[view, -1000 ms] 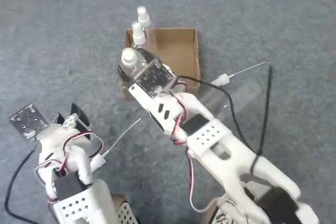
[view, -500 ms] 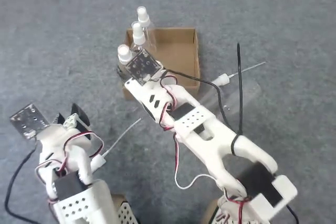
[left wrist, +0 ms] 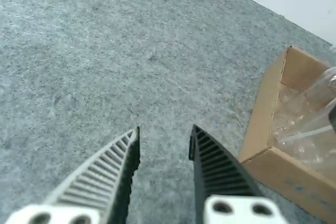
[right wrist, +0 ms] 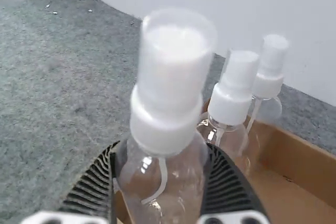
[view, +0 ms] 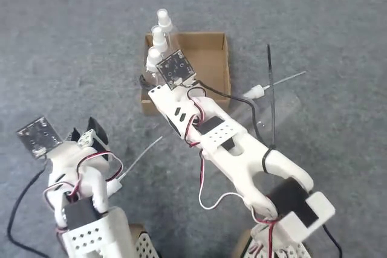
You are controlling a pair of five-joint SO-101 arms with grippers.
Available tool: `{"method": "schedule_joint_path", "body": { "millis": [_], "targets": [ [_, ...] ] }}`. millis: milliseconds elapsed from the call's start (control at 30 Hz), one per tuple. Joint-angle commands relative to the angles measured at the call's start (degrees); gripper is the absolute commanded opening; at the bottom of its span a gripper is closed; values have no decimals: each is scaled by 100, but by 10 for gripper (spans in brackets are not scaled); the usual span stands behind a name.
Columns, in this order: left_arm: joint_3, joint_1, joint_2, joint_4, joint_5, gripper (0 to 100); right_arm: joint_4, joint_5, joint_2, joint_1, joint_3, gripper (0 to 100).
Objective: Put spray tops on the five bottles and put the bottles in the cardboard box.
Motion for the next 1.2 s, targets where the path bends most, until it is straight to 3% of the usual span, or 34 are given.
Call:
{"method": "schedule_joint_path", "body": {
  "millis": [0,1167],
  "targets": [
    [-92,0,-97,-176,44,149,-488,-70,119,84,-422,7],
    [-57,0,-97,-167,35,149,-963,-70,1174,40,-396,12]
  ]
}}
